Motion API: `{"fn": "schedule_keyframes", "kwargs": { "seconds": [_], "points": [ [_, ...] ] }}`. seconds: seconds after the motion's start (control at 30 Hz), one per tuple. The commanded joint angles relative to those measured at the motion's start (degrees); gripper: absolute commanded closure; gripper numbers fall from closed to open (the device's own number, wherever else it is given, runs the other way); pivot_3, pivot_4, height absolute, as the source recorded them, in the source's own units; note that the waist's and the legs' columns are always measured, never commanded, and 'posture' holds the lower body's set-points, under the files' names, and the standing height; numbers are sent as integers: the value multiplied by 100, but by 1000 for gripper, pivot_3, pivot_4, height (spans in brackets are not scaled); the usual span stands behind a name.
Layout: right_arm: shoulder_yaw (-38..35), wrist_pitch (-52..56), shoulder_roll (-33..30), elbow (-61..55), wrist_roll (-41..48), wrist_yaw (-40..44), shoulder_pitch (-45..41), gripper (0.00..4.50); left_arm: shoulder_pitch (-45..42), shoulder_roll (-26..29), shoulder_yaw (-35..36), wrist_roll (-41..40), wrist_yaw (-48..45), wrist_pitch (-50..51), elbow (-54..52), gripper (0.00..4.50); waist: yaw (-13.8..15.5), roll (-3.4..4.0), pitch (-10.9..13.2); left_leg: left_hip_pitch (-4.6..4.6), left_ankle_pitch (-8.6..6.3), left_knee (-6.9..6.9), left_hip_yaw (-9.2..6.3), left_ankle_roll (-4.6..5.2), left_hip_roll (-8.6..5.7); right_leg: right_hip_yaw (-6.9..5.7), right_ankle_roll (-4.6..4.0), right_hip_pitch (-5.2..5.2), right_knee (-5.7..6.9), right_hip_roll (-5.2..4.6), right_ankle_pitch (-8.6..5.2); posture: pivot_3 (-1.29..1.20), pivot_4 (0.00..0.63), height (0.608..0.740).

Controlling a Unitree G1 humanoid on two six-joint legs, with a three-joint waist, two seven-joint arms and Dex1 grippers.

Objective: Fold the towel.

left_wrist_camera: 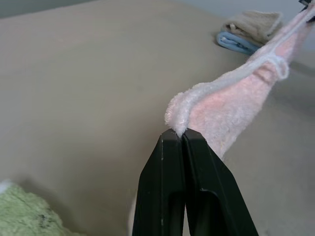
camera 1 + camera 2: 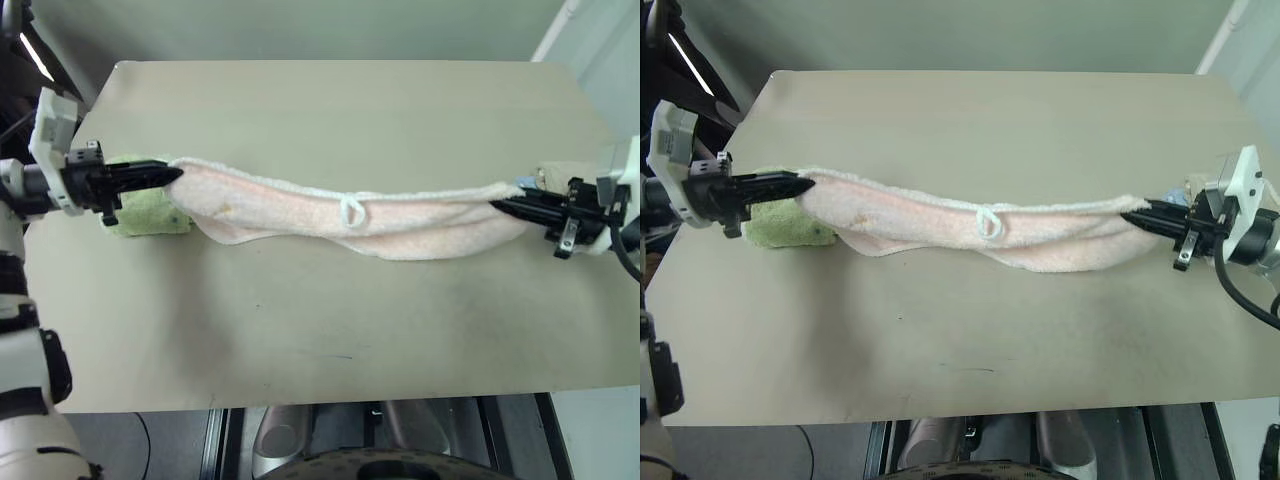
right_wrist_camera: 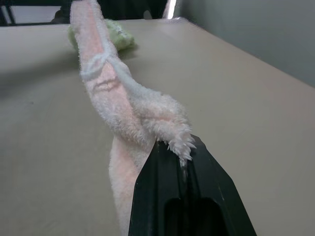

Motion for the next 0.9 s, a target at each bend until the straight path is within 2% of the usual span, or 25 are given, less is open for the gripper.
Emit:
{"fn": "schedule_keyframes", "kwargs": {
  "seconds": [0.03,0.27,0.43,0.53,0.6,0.73,0.9],
  "points": [
    [-240,22,-100,-152,189,78,-47,4500,-68,83,242,-146,-259,132,-129,4466,3,0,0,0,0,0,0,0,0,0,0,0,0,0,0,0,150,733],
    [137,-360,31,452,-318,-110,-569,4500,-1099,-302,451,46,373,-242,938,4466,27,-1,-1,4,1,5,-6,0,-1,1,-7,3,3,-1,5,0,150,733],
    [579,-803,484,1185,-899,-528,-1338,4500,-1837,-757,618,302,991,-925,1936,4466,20,1,1,4,0,0,-5,1,-1,1,-3,0,1,-1,7,0,150,733],
    [729,-762,518,788,-868,-338,-1081,4500,-1729,-948,502,402,745,-959,1839,4466,20,1,1,-2,0,-8,-4,2,0,-2,5,-7,-1,-1,9,0,150,733],
    [867,-811,496,596,-983,-289,-864,4500,-1607,-990,451,468,601,-987,1730,4466,21,1,1,-7,1,-8,-5,1,2,-6,46,-9,-5,-1,21,0,150,733],
    [1449,-1122,607,71,-1462,-371,-176,4500,-1371,-1021,437,514,447,-789,1522,4466,21,0,0,-10,1,-5,-4,0,3,-6,58,-5,-17,-1,10,0,150,733],
    [2097,-926,575,-698,-1843,-516,325,4500,-1167,-1085,456,554,427,-775,1328,4466,22,0,0,-21,-2,-4,-4,-1,3,-6,63,-6,-41,-1,11,0,150,733]
  ]
}}
